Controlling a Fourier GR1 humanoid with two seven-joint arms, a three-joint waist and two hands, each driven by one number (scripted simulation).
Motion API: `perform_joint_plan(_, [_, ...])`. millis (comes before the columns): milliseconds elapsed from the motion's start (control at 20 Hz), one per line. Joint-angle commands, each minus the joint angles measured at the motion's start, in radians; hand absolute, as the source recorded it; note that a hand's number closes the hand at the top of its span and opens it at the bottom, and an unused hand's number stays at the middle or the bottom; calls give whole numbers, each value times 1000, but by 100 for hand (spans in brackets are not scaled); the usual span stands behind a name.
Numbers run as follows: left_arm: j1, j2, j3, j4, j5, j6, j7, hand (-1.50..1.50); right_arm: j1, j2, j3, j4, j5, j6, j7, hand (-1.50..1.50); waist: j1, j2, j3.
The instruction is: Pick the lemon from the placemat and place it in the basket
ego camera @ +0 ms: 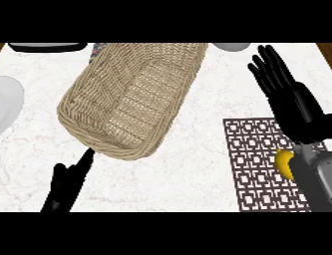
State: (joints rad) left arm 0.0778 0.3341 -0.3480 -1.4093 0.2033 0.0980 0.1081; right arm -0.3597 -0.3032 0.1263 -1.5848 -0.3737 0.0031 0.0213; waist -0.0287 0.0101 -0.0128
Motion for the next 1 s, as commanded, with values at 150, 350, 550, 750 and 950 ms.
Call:
perform_joint_plan(150, [-150, 105, 105, -128, -88, 41, -90, 0, 58, -44, 116, -34, -114, 295, 8, 150, 47, -17, 17])
perform_joint_plan(350, [-217, 142, 155, -153, -119, 61, -141, 0, 177, 104, 223, -34, -335, 401, 62, 150, 43, -14, 19])
perform_joint_plan(550, [-217, 205, 234, -167, -95, 32, -137, 0, 414, 3, 286, -360, -216, 334, 64, -150, -2, -22, 12])
perform_joint_plan(750, [-241, 188, 227, -164, -107, 42, -108, 0, 376, -93, 175, -494, 12, 227, 39, -150, -6, -23, 12])
perform_joint_plan(950, [-253, 182, 223, -161, -105, 38, -111, 0, 217, -303, 27, -499, 165, 242, 163, -150, 2, -21, 8])
